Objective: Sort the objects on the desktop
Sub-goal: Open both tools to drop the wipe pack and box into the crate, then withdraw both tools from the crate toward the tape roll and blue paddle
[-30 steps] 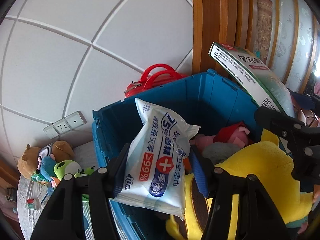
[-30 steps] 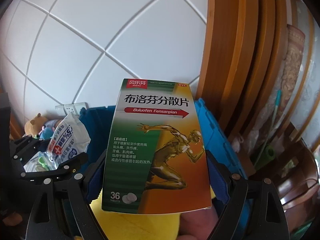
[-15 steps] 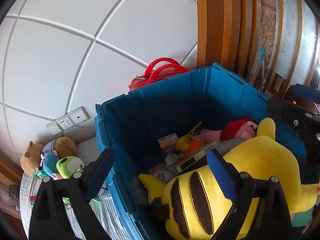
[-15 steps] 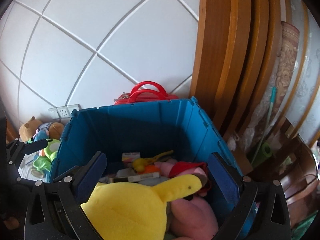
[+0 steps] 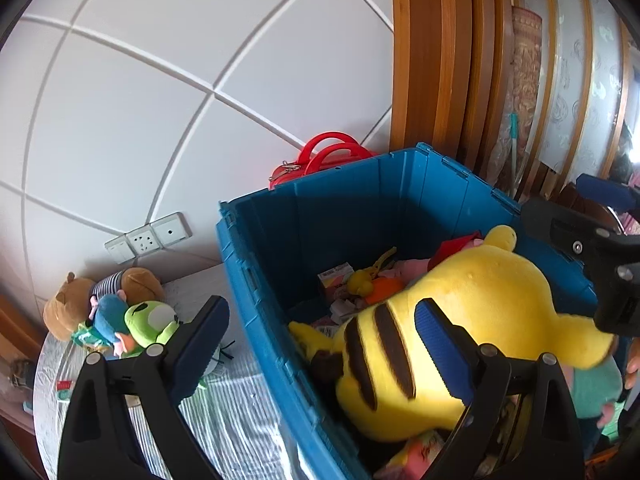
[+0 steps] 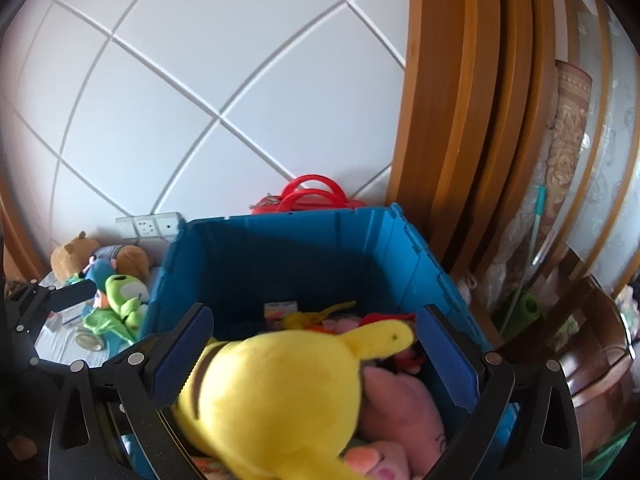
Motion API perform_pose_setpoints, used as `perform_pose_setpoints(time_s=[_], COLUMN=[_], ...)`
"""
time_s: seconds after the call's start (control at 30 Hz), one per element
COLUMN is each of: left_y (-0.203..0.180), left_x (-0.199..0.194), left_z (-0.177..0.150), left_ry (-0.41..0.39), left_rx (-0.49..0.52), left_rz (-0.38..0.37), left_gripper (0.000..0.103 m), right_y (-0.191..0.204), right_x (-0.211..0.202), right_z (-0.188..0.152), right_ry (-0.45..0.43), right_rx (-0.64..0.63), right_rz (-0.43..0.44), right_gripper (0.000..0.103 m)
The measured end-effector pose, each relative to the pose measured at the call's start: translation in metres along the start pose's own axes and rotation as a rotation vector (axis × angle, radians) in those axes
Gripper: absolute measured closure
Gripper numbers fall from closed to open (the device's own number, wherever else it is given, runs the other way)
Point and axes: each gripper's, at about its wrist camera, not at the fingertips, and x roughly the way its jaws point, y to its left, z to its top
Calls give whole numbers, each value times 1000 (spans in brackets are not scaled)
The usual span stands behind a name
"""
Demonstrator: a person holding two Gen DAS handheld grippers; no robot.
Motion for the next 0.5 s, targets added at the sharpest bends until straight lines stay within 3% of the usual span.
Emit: perform_pose_setpoints(time_s=[0.5], left_y=[69], left_x=[-75], left_z=[-91], left_ry=[-32], left_rx=[-57], left_rz=[-1], left_gripper=[8], right_y=[87], right_x=[-69], right_z=[-64], right_ry=[-16], right_rx=[-2], right_rz=[36], right_gripper=[0])
